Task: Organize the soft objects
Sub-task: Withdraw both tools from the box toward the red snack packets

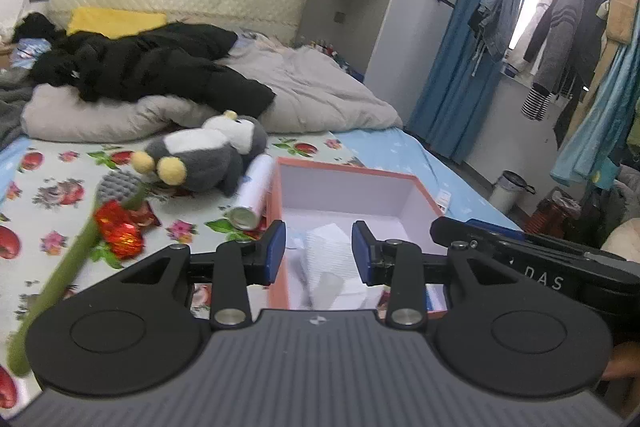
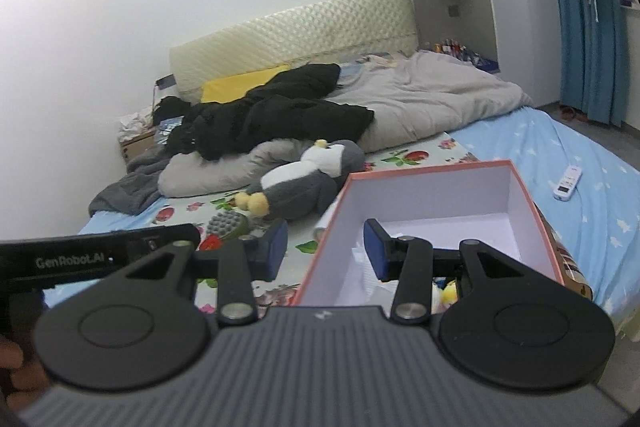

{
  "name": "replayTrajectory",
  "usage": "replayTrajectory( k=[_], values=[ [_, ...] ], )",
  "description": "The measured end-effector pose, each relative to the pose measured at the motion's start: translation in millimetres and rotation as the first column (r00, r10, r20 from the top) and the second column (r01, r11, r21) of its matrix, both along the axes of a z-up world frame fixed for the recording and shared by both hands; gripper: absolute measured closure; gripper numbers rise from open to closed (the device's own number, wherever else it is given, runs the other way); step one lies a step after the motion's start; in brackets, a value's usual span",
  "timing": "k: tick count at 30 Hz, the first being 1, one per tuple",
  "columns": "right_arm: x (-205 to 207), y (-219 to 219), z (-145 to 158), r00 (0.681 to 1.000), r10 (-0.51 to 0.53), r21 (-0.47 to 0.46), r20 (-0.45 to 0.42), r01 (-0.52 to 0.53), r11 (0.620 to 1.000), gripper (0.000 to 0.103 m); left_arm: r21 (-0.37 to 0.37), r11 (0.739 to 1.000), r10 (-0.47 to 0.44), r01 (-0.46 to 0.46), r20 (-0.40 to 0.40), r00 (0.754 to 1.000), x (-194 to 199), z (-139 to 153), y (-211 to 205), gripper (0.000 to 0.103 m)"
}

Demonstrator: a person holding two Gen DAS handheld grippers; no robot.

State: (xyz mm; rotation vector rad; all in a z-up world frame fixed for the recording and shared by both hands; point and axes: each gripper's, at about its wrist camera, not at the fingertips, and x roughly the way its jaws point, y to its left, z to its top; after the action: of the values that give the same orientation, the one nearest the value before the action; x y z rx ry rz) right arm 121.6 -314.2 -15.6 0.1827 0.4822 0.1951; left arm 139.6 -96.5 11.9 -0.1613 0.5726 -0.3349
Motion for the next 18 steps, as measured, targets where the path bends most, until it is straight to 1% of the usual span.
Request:
replayTrajectory(
  k=[7,14,18],
  values=[
    [-15,25,-1,0.997,0.083,0.003,-0.004,-0.083,0.997,0.058,0.018,0.998,0.066,-0.066,-0.003,0.998,-27,2,26,0.061],
    [-22,50,-13,0.986,0.161,0.008,-0.043,-0.161,0.987,0.058,0.024,0.991,0.135,-0.134,-0.05,0.99,-49,-17,53,0.06],
    [-27,67,-23,0.979,0.191,-0.01,-0.074,-0.192,0.981,0.058,0.023,0.985,0.173,-0.172,-0.081,0.982,-56,-31,67,0.058]
  ],
)
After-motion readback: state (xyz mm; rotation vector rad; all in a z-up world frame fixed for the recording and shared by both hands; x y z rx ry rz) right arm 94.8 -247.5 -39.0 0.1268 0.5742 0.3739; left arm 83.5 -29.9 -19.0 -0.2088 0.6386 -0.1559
